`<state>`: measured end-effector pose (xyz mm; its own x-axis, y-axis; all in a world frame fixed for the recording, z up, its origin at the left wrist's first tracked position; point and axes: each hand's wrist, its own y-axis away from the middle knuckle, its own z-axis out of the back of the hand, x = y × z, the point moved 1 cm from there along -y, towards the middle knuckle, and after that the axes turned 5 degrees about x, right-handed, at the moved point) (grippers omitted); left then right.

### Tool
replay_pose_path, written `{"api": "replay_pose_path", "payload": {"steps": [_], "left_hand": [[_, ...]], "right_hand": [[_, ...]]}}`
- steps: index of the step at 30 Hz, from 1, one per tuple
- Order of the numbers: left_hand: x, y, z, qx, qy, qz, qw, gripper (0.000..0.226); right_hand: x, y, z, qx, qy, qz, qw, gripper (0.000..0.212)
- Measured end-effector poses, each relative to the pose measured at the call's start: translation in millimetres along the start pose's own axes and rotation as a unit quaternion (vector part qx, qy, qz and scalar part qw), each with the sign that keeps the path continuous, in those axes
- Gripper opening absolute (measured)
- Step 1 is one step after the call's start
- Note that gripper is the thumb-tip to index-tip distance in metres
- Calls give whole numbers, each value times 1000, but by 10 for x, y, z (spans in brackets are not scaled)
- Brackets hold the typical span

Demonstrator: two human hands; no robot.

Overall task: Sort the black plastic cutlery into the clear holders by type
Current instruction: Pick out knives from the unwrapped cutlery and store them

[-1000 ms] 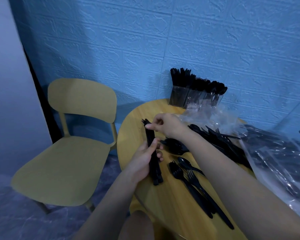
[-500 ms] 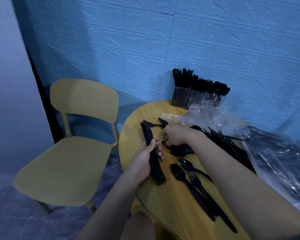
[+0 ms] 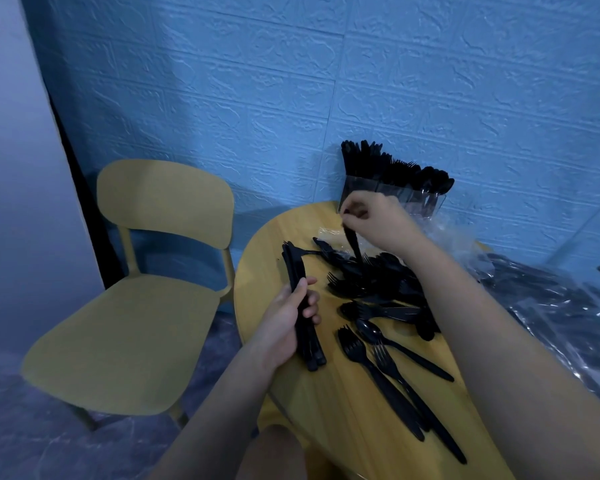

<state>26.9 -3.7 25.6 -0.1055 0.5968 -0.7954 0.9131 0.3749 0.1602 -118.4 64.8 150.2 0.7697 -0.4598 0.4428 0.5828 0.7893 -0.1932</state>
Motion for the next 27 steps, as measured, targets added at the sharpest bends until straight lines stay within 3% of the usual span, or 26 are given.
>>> {"api": "replay_pose_path", "payload": {"steps": [6, 11, 15, 22, 25, 27], "left_hand": [[-25, 31, -46, -8, 4, -3, 1000, 19], [-49, 25, -82, -10, 56, 17, 998, 21], [-60, 54, -122, 10, 84, 14, 996, 20], [-54, 68, -118, 39, 47, 10, 998, 22], [-40, 60, -95, 47, 0, -2, 999, 27], [-24, 53, -79, 50, -21, -10, 998, 26]], "right_hand": [[66, 69, 254, -45, -31, 34, 998, 7], [210, 57, 126, 9, -96, 25, 995, 4], [283, 0, -219, 21, -64, 21, 998, 2], [345, -81, -600, 58, -17, -47, 997, 43], [360, -55, -649, 83, -2, -69, 994, 50], [346, -25, -610, 106, -51, -80, 990, 46]]}}
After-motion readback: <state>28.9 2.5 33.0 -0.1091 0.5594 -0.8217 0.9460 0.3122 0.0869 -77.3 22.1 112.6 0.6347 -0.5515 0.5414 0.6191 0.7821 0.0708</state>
